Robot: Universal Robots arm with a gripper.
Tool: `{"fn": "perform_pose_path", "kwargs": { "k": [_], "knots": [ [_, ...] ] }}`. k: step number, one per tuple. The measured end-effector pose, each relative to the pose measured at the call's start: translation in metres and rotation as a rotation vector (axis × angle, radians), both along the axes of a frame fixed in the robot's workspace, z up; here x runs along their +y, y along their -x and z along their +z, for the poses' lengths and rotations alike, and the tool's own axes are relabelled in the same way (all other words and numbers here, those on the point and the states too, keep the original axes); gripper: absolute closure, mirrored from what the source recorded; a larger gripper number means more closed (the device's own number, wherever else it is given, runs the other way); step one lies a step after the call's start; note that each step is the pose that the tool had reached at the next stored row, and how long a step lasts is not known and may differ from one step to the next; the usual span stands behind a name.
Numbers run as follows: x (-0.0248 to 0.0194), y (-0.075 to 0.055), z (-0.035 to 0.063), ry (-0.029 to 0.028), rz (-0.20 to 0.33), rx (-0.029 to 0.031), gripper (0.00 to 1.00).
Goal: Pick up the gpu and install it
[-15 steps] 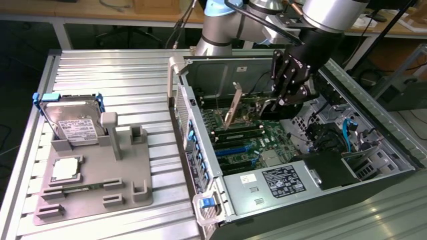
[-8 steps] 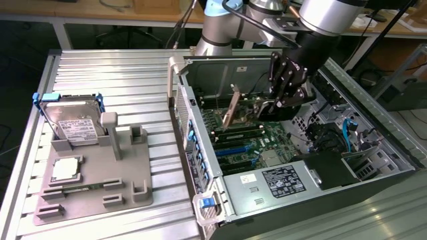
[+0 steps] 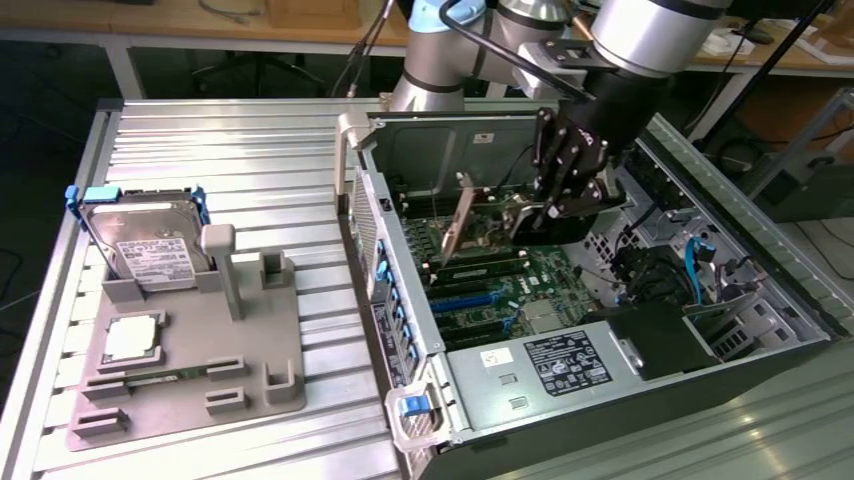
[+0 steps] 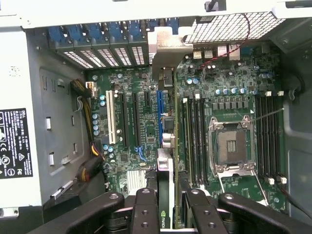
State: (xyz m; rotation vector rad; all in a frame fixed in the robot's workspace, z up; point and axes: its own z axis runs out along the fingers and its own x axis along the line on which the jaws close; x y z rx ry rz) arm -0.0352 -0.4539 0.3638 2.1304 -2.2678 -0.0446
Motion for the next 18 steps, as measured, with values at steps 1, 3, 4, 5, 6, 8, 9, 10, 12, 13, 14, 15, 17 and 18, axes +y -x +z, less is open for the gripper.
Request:
{"fn": "perform_pose_path", "kwargs": {
  "k": [1, 3, 4, 5, 6, 8, 9, 10, 12, 13, 14, 15, 17, 18],
  "knots": [
    [0.0000, 0.0006, -0.0002, 0.0001, 0.000, -0.0005, 0.73],
    [0.0000, 0.0007, -0.0002, 0.0001, 0.000, -0.0006, 0.73],
    [0.0000, 0.0007, -0.0003, 0.0000, 0.000, -0.0006, 0.73],
    [0.0000, 0.0007, -0.0003, 0.0000, 0.000, -0.0006, 0.73],
    [0.0000, 0.0007, -0.0003, 0.0001, 0.000, -0.0005, 0.73],
    [0.0000, 0.0007, -0.0003, 0.0000, 0.000, -0.0006, 0.73],
    [0.0000, 0.0007, -0.0003, 0.0000, 0.000, -0.0006, 0.73],
    [0.0000, 0.0007, -0.0003, 0.0000, 0.000, -0.0007, 0.73],
    [0.0000, 0.0007, -0.0005, 0.0001, 0.000, -0.0008, 0.73],
    [0.0000, 0.0007, -0.0012, -0.0002, 0.000, -0.0020, 0.73],
    [-0.0001, 0.0007, -0.0019, -0.0002, 0.001, -0.0040, 0.73],
    [-0.0001, 0.0007, -0.0027, -0.0001, 0.001, -0.0061, 0.73],
    [0.0000, 0.0007, -0.0040, 0.0002, 0.003, -0.0107, 0.73],
    [0.0000, 0.0008, -0.0048, 0.0002, 0.004, -0.0127, 0.73]
  ]
}}
